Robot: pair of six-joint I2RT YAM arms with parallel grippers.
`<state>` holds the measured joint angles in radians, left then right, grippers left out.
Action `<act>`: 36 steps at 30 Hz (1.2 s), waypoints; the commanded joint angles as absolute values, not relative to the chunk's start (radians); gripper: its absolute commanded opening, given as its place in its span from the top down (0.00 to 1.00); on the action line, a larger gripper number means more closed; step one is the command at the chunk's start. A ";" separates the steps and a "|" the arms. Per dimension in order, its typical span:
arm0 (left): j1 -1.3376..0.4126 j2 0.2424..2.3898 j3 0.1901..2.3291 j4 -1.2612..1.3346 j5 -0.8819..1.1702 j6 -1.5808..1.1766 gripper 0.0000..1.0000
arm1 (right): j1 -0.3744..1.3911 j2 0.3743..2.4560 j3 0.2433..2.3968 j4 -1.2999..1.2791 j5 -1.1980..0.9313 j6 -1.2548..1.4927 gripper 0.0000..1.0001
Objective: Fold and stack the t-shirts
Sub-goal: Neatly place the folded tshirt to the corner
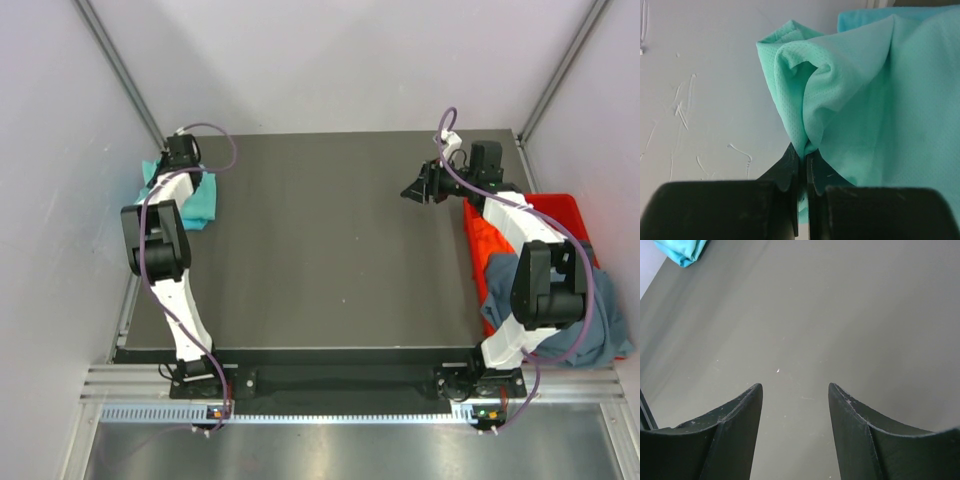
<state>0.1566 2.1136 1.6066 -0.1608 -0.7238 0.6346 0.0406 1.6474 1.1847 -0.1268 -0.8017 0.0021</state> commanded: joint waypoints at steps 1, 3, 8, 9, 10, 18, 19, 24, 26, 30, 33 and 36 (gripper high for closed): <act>0.175 2.134 1.615 -0.037 -0.753 0.664 1.00 | 0.023 1.646 1.181 -0.083 -0.815 -0.006 0.44; 0.179 2.160 1.635 -0.025 -0.767 0.681 1.00 | 0.023 1.652 1.183 -0.084 -0.813 -0.005 0.44; 0.179 2.194 1.667 0.026 -0.778 0.707 1.00 | 0.023 1.654 1.184 -0.086 -0.810 -0.006 0.44; 0.179 2.198 1.675 0.031 -0.778 0.710 0.99 | 0.025 1.655 1.184 -0.086 -0.810 -0.006 0.44; 0.181 2.206 1.681 0.034 -0.781 0.709 0.96 | 0.023 1.655 1.184 -0.086 -0.810 -0.006 0.44; 0.181 2.212 1.733 0.063 -0.778 0.715 0.93 | 0.021 1.664 1.187 -0.084 -0.808 -0.006 0.44; 0.181 2.215 1.743 0.058 -0.779 0.716 0.92 | 0.023 1.664 1.187 -0.084 -0.811 -0.005 0.44; 0.176 2.194 1.758 0.060 -0.818 0.700 0.20 | 0.023 1.657 1.189 -0.084 -0.811 -0.006 0.44; 0.175 2.159 1.715 0.067 -0.805 0.675 0.15 | 0.020 1.649 1.184 -0.081 -0.810 -0.006 0.44; 0.128 2.004 1.615 0.068 -0.762 0.589 0.12 | 0.014 1.631 1.190 -0.080 -0.808 -0.006 0.43; 0.054 1.874 1.546 0.037 -0.726 0.540 0.12 | 0.008 1.603 1.203 -0.080 -0.779 -0.006 0.43; 0.003 1.716 1.496 -0.066 -0.593 0.416 0.11 | 0.008 1.562 1.216 -0.095 -0.694 -0.020 0.41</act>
